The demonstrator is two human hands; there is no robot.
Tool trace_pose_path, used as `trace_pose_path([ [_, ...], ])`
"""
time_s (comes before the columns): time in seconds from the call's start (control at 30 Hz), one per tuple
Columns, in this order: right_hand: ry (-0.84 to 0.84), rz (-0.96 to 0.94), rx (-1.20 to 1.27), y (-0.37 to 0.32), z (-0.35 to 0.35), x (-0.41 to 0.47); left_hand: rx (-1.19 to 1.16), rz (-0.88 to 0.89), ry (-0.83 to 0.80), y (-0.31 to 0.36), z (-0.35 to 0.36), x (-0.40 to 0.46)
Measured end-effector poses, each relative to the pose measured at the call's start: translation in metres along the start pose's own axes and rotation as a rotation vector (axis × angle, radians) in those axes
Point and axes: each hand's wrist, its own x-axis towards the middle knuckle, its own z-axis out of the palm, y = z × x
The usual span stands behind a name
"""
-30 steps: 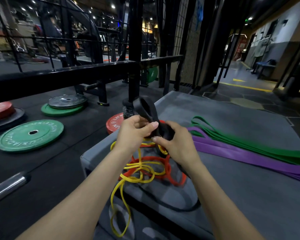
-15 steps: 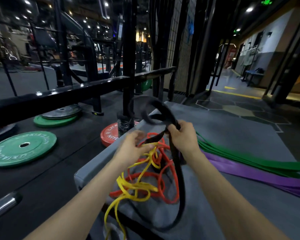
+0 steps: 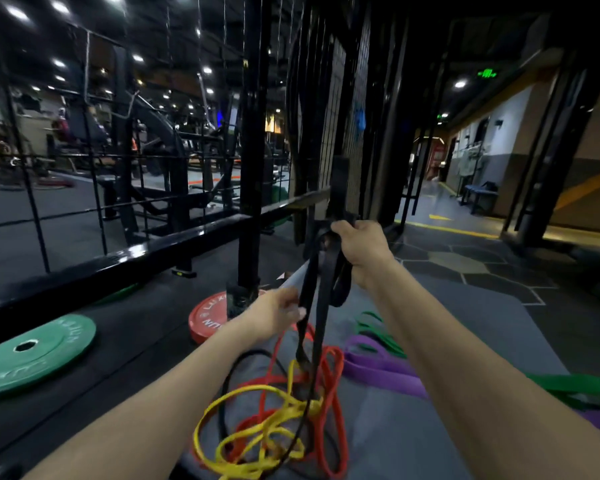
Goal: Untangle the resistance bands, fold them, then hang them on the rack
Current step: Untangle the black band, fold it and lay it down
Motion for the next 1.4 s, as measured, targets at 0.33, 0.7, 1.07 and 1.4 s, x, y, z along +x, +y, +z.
trace_pose_path([
  [0.33, 0.113, -0.063, -0.164, -0.009, -0.059, -0.01, -0.191, -0.154, 0.367, 0.024, -0.033, 0.01],
  [0.7, 0.015, -0.086, -0.06, 0.016, -0.072, -0.028, -0.831, -0.098, 0.224, 0.152, -0.045, 0.026],
  [1.07, -0.177, -0.039, 0.22, 0.024, -0.077, -0.058, -0.989, -0.248, 0.194, 0.169, -0.007, 0.026],
  [1.4, -0.011, -0.105, 0.125, 0.001, -0.072, -0.043, -0.605, 0.015, -0.011, 0.107, 0.014, -0.027],
])
